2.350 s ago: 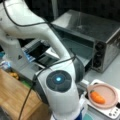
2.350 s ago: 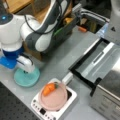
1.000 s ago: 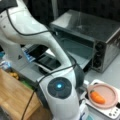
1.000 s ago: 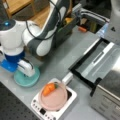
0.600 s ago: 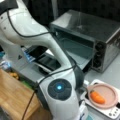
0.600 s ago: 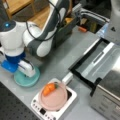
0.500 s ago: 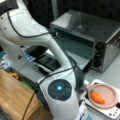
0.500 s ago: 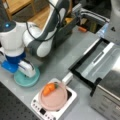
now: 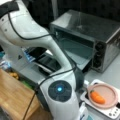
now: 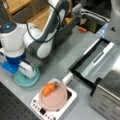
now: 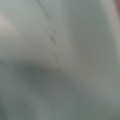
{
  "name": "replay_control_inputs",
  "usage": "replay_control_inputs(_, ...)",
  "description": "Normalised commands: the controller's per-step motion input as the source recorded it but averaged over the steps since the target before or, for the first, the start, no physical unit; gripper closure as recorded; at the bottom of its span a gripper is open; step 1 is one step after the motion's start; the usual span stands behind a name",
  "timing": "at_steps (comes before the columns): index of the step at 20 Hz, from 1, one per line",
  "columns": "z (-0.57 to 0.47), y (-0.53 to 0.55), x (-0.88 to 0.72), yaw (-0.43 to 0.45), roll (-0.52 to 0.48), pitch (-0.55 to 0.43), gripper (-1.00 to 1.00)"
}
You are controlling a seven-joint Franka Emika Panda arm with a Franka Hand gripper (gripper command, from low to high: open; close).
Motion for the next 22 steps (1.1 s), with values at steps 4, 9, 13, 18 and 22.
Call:
replay_control_inputs(4, -0.04, 0.04, 0.01, -0.030, -0.058, -0.064, 1.00)
replay_control_inputs(9, -0.03, 0.05, -0.01, -0.035, -0.053, -0.062, 1.00)
replay_control_inputs(13, -0.02, 0.07, -0.02, -0.044, -0.053, -0.059, 1.00)
replay_control_inputs(18, -0.03, 0.09, -0.03, -0.052, -0.054, -0.067, 1.00)
replay_control_inputs(22, -0.04, 0.10, -0.02, -0.054, -0.054, -0.066, 1.00)
